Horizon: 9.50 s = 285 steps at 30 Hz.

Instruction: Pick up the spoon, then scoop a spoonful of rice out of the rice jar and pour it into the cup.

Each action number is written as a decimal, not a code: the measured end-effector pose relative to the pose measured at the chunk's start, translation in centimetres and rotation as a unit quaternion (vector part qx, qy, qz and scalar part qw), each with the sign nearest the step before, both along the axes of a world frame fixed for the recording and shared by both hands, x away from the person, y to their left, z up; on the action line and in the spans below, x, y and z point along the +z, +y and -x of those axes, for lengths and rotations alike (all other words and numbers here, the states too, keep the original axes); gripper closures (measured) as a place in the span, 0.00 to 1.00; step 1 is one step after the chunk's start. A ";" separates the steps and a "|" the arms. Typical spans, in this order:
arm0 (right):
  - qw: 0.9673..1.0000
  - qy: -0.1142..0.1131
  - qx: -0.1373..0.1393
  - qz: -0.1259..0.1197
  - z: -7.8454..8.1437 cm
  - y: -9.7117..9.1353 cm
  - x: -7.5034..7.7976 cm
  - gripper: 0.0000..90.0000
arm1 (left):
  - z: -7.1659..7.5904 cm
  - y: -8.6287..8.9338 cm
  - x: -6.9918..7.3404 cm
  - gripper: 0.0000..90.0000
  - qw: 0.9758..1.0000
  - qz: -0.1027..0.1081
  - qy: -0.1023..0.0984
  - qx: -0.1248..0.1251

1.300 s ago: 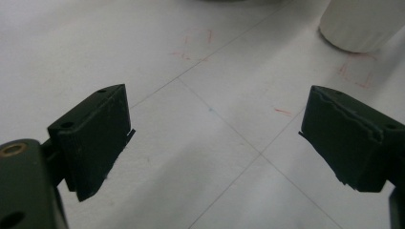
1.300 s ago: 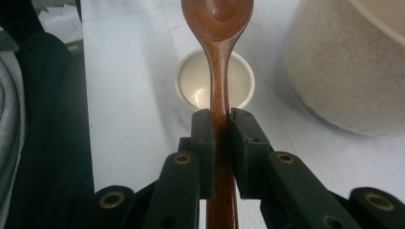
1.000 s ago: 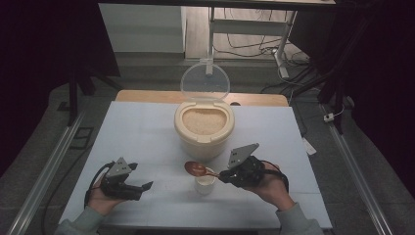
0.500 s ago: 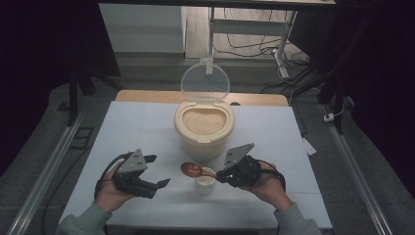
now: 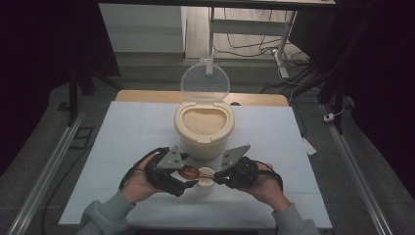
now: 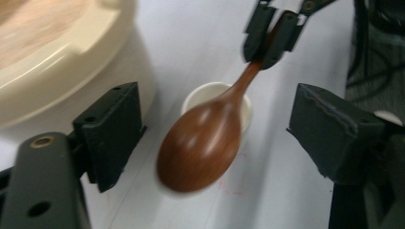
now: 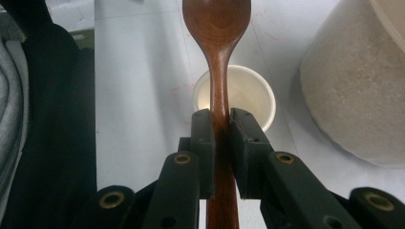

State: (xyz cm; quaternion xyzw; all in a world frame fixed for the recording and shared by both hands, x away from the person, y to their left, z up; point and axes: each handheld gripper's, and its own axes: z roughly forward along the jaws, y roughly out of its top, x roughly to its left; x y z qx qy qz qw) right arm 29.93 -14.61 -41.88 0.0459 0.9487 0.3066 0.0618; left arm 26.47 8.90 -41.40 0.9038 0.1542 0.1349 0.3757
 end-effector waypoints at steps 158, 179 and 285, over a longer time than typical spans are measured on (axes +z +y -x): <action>0.839 0.064 -0.247 -0.480 0.7 -8.1 0.2 0.92 | 1.3 9.4 -5.0 0.27 0.981 0.097 -0.016 0.168; 0.824 0.036 -0.255 -0.506 0.8 -10.5 1.7 0.92 | 1.8 13.4 -8.7 0.25 0.972 0.091 0.039 0.215; 0.768 0.123 -0.436 -0.453 -10.7 -7.5 1.5 0.92 | 1.2 13.5 -9.3 0.25 0.974 0.073 0.063 0.206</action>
